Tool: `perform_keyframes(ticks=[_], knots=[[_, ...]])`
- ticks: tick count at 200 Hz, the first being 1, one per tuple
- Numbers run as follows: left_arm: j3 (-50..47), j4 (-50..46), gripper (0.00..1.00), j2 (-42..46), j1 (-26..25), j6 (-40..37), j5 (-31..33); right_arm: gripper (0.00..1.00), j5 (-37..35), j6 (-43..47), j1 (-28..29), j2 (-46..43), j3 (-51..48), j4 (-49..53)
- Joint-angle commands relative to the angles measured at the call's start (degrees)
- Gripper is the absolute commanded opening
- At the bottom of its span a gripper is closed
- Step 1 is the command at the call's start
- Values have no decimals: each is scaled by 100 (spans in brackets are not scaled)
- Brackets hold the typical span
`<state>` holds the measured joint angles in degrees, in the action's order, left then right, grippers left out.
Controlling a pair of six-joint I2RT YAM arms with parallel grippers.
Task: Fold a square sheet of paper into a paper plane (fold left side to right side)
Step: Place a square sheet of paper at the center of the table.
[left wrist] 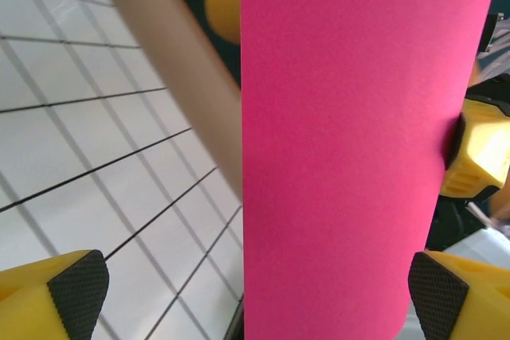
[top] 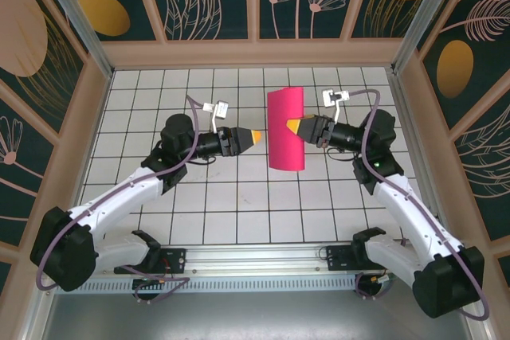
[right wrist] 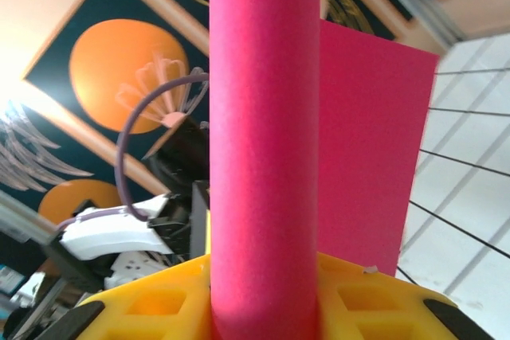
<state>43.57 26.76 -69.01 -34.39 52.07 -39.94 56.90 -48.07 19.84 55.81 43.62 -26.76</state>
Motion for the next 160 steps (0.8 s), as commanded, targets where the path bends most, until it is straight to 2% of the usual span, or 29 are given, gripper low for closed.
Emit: perform_keyframes(ticks=[1,28,41,51,73,84,101,139,160], knots=[[196,880,98,-72,12,279,-567,32,24,-7,273,156,484,-188],[122,1376,95,6,19,470,-726,32,-86,95,442,289,660,-100],[102,1461,85,35,14,507,-763,32,-130,103,461,332,665,-57],[87,1443,71,59,13,506,-752,32,-190,183,455,357,674,85],[64,1237,34,90,18,431,-652,32,-338,410,438,364,682,485],[82,921,19,91,18,286,-560,33,-429,546,410,350,682,741],[14,508,0,90,14,125,-355,45,-689,873,326,308,711,1356],[-237,-610,0,-232,14,-107,302,82,-1700,1748,-85,346,787,3248],[-441,-780,0,-701,28,-265,360,90,-2369,2125,-213,450,667,3888]])
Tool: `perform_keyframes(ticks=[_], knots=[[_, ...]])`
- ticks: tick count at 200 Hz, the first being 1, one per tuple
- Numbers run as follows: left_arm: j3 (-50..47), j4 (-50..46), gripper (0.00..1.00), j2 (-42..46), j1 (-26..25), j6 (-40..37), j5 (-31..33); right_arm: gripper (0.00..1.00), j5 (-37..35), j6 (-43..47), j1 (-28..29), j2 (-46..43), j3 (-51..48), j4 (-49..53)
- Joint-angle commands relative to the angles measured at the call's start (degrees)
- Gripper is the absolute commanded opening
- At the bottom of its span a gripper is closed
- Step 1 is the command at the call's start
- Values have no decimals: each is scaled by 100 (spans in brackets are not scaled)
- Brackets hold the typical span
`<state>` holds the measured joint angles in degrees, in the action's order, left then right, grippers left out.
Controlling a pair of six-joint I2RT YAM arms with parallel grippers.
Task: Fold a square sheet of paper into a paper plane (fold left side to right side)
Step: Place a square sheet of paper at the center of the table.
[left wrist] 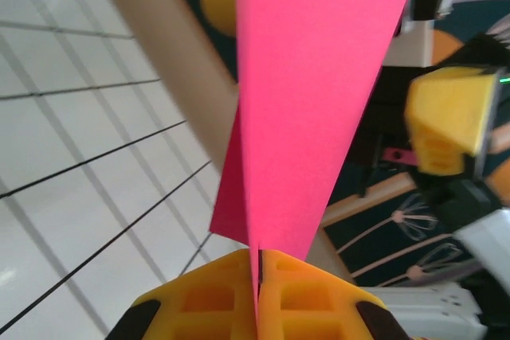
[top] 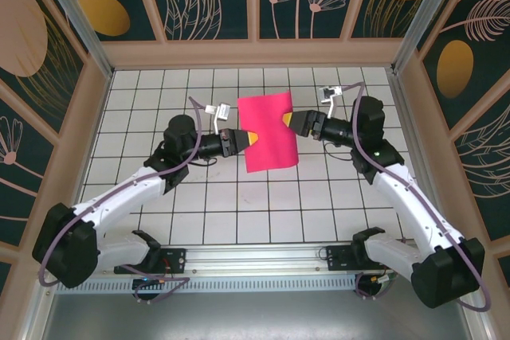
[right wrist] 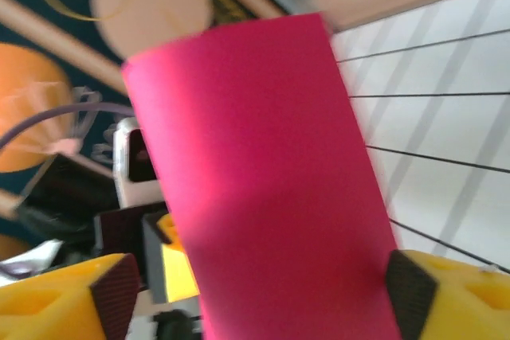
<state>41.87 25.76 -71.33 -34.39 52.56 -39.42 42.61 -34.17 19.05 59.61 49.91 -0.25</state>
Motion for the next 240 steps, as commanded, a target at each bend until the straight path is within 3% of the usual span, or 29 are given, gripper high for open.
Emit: perform_keyframes(ticks=[1,31,96,136,182,240], knots=[[-269,-705,0,-496,24,-341,314,90,-965,745,-132,73,24,1255],[-7,-1498,0,-1356,47,-953,784,91,-1220,912,-125,302,-430,1313],[1014,-2611,0,-3064,437,-2102,1243,88,-1291,616,116,1195,-1262,265],[1349,-2884,0,-3431,670,-2308,1380,84,-1167,192,236,2302,-1059,-650],[1831,-3127,0,-3720,672,-2469,1373,80,-960,-27,314,3737,-215,-1017],[2041,-3330,0,-3783,671,-2583,1422,78,-1016,-15,384,4409,240,-815]])
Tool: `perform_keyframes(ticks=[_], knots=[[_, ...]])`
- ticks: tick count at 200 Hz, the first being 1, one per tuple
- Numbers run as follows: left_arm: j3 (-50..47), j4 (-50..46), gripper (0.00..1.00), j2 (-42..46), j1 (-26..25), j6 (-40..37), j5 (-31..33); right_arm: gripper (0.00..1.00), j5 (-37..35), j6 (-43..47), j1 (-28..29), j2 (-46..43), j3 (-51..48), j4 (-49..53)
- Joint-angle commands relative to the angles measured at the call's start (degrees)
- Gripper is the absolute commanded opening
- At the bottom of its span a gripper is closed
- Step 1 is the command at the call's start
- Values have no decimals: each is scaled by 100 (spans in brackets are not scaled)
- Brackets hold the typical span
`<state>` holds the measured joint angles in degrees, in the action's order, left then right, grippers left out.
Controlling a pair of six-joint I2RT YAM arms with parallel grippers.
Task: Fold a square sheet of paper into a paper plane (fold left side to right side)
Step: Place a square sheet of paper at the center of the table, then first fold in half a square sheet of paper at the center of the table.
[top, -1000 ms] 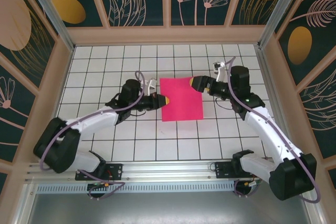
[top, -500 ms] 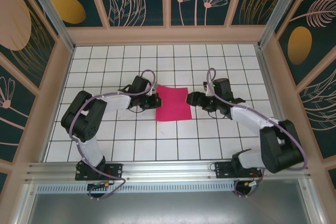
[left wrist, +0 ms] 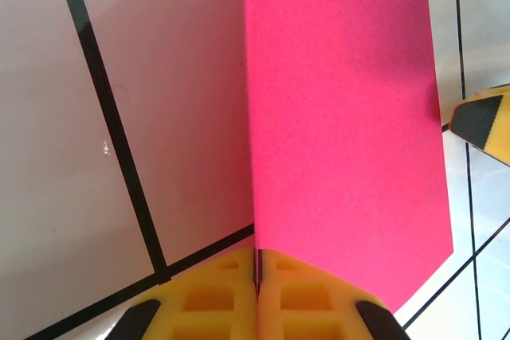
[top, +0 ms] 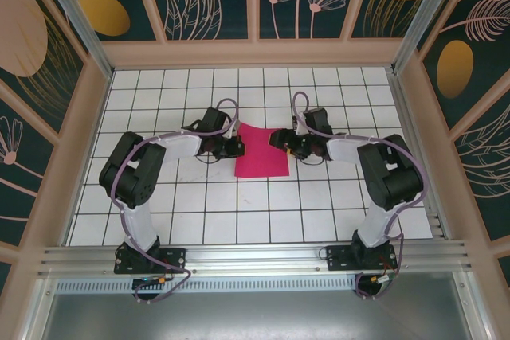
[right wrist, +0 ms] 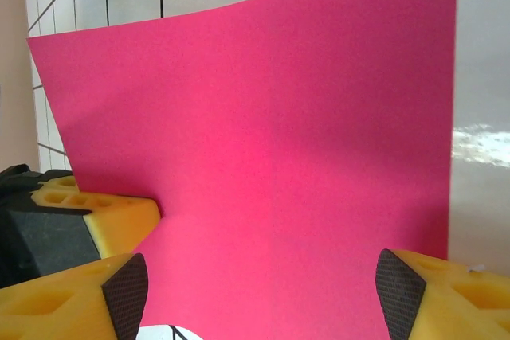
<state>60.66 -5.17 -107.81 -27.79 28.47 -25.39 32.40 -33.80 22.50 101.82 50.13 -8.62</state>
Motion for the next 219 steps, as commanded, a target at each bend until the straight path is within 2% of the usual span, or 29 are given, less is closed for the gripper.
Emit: perform_keyframes(ticks=[1,15,34,49,73,94,159,219], knots=[[168,-242,0,-140,11,-179,17,78,-5,-50,37,193,222,34],[213,-248,2,-132,12,-175,-33,78,-110,-22,51,285,262,231],[290,-226,19,-66,12,-131,-196,78,-182,-6,80,403,262,423],[355,-162,37,24,11,-43,-415,78,-308,55,98,469,261,587],[385,59,53,179,11,167,-792,79,-465,101,97,542,235,750],[312,342,62,288,11,395,-1100,78,-497,102,97,566,200,761],[95,1399,76,69,-23,1081,-1811,79,-410,76,88,607,226,653],[164,1737,71,-277,-211,1285,-1964,79,-291,-38,37,633,106,440]])
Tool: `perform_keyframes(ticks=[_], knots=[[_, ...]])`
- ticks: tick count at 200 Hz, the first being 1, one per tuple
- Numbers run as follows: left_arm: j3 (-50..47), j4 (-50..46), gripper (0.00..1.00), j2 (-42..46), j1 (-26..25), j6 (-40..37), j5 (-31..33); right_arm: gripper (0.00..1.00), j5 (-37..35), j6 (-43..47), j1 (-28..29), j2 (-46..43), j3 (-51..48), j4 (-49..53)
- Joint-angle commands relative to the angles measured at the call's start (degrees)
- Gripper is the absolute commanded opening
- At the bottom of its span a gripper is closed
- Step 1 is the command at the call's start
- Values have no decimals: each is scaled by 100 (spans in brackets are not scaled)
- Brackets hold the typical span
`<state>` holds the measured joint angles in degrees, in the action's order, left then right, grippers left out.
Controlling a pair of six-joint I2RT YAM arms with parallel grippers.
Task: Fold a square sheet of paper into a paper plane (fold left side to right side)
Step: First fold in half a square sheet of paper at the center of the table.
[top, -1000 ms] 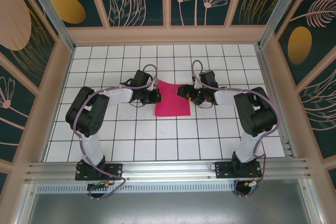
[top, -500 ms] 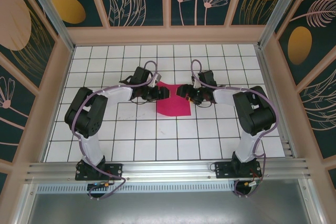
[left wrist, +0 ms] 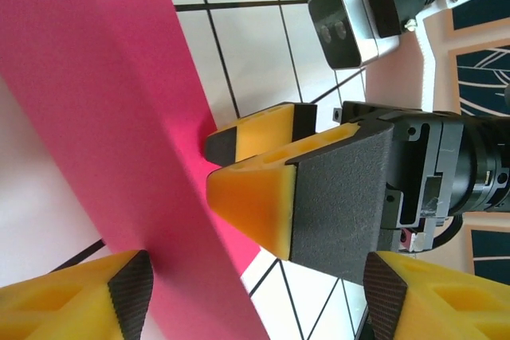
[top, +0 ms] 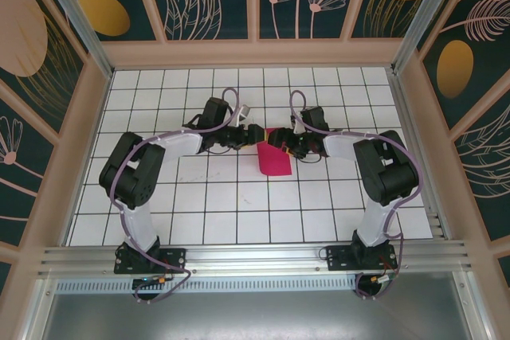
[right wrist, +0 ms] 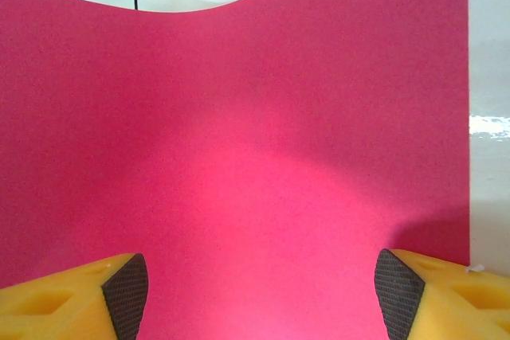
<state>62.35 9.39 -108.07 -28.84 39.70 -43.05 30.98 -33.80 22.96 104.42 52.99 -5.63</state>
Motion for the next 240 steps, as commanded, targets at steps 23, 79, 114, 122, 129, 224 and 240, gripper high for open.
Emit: perform_keyframes(ticks=[23,79,114,122,129,224,240], knots=[[6,348,68,-352,-161,200,-178,79,-171,-39,-36,361,-219,136],[41,362,67,-499,-201,214,-103,78,114,-119,-278,40,-458,-222],[82,318,61,-565,-197,198,-20,79,742,-261,-628,-445,-728,-805],[84,316,60,-580,-204,204,-10,79,864,-292,-702,-517,-764,-893],[84,314,57,-596,-202,205,6,79,960,-295,-759,-560,-775,-920],[85,350,47,-593,-200,270,76,55,1666,-956,-687,-152,-750,-2006],[93,338,44,-592,-199,257,69,52,1673,-989,-621,15,-665,-2033]])
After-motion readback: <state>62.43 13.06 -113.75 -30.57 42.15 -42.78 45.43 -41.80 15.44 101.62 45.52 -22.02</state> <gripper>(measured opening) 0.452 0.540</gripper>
